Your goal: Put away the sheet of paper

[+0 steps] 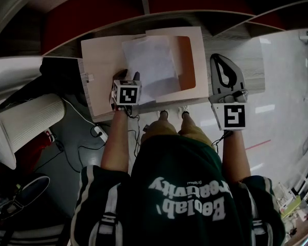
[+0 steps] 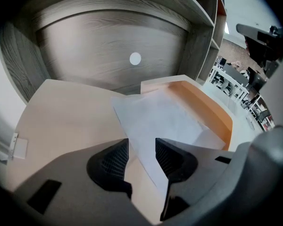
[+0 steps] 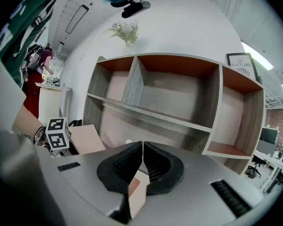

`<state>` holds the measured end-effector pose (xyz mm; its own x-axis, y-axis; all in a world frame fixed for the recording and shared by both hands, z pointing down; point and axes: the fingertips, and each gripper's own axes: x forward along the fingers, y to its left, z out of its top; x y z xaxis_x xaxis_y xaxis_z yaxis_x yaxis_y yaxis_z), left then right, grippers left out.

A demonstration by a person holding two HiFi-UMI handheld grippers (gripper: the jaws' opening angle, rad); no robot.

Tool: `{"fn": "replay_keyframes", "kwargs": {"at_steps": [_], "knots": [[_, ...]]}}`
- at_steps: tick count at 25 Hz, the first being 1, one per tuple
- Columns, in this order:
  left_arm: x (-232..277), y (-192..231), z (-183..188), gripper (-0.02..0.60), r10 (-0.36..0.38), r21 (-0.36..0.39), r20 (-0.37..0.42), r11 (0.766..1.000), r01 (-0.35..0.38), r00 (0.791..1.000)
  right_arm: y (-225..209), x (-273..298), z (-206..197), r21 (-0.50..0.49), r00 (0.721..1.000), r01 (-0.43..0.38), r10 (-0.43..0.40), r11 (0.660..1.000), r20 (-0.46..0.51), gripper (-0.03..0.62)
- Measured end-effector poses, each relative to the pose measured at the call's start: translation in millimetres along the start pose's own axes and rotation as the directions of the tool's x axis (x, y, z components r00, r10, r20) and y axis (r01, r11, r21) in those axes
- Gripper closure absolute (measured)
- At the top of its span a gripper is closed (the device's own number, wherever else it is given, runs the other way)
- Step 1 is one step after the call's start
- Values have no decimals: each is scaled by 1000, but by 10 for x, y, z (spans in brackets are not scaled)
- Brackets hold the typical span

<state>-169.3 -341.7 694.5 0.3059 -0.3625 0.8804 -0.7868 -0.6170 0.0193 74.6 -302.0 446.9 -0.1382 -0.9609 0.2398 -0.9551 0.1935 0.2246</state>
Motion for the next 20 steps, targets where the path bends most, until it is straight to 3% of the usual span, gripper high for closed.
{"fn": "replay_keyframes", "kwargs": {"at_steps": [8, 20], "knots": [[248, 46, -115, 393, 13, 5, -63, 1000, -12, 998, -70, -88, -186, 8, 999, 23, -23, 1000, -38, 557], [247, -94, 112, 393, -3, 53, -26, 999, 4, 1000, -167, -131, -263, 22, 998, 43, -41, 999, -57, 557]]}}
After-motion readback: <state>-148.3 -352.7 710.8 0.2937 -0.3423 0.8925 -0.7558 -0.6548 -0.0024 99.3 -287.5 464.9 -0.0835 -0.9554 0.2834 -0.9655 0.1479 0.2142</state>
